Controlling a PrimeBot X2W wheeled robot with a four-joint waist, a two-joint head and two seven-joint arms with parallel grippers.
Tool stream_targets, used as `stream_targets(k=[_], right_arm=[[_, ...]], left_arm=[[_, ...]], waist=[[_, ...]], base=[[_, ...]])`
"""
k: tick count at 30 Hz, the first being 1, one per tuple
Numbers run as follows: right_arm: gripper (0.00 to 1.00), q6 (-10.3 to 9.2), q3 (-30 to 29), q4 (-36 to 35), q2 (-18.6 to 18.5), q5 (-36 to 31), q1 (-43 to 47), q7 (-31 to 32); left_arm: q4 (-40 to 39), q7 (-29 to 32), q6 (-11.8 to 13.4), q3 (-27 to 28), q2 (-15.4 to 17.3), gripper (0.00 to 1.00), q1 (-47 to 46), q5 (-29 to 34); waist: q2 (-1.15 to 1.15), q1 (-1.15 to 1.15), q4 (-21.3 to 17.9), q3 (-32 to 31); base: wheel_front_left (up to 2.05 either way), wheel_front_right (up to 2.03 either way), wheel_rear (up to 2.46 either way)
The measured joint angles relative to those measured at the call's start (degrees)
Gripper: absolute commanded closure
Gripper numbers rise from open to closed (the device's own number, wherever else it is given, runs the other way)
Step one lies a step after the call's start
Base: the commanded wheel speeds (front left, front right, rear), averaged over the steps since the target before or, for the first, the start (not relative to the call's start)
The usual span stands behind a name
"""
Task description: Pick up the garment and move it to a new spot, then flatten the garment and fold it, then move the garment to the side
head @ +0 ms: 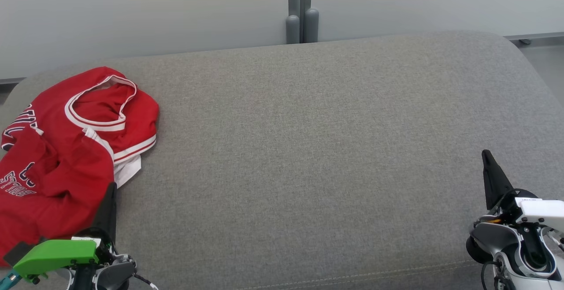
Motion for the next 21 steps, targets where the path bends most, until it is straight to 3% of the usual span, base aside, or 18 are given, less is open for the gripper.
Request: stream_targets(k=[21], right_arm=[[1.00, 0.00, 0.00, 0.00, 0.00, 0.00, 0.00, 0.00]], left_arm=[[0.00, 0.00, 0.00, 0.00, 0.00, 1.00, 0.00, 0.00]], waist=[[0.00, 0.00, 0.00, 0.00]], base=[[0.00, 0.00, 0.00]])
